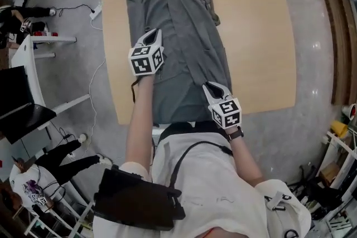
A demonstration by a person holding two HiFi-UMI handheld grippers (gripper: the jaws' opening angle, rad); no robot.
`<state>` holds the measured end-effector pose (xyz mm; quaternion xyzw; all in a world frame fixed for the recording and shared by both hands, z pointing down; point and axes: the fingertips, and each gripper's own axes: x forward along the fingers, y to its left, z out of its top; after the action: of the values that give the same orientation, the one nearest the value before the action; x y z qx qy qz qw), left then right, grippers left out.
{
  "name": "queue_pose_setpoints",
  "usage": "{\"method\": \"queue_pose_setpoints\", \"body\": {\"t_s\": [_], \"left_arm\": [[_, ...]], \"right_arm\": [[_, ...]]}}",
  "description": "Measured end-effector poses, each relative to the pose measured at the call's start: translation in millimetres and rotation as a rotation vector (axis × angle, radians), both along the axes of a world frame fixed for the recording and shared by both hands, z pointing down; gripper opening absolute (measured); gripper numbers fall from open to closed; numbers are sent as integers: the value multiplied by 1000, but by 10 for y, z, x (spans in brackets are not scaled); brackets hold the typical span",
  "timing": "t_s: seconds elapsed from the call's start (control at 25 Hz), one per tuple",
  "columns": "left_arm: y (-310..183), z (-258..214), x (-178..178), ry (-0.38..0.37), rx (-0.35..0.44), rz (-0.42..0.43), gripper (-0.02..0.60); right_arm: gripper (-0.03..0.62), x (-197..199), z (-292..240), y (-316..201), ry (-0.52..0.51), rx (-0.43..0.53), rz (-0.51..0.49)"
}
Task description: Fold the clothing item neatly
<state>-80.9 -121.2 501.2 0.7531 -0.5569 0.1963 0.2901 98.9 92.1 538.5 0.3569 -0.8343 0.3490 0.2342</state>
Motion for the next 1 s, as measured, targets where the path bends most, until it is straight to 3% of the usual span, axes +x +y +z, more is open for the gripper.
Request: {"method": "queue_pose_setpoints", "body": {"t_s": [0.16, 0.24, 0.4, 0.72, 0.84, 1.0], "left_arm": [[-379, 420, 6, -17, -63, 47, 4], [-519, 570, -11, 2, -74, 44, 50], [-786, 774, -50, -10, -82, 71, 110], [-1532, 823, 159, -67, -54, 208, 117], [-1812, 944, 177, -111, -66, 211, 118], [-1995, 1175, 171, -97, -122, 194, 117]], "right_arm": [[95, -62, 298, 191, 30, -77, -71], [117, -83, 358, 231, 61, -87, -82], [130, -74, 480, 275, 109, -111, -31], [147, -54, 565, 283, 191, -128, 56], [132, -110, 603, 278, 208, -130, 68], [116, -100, 721, 273, 234, -147, 105]]}}
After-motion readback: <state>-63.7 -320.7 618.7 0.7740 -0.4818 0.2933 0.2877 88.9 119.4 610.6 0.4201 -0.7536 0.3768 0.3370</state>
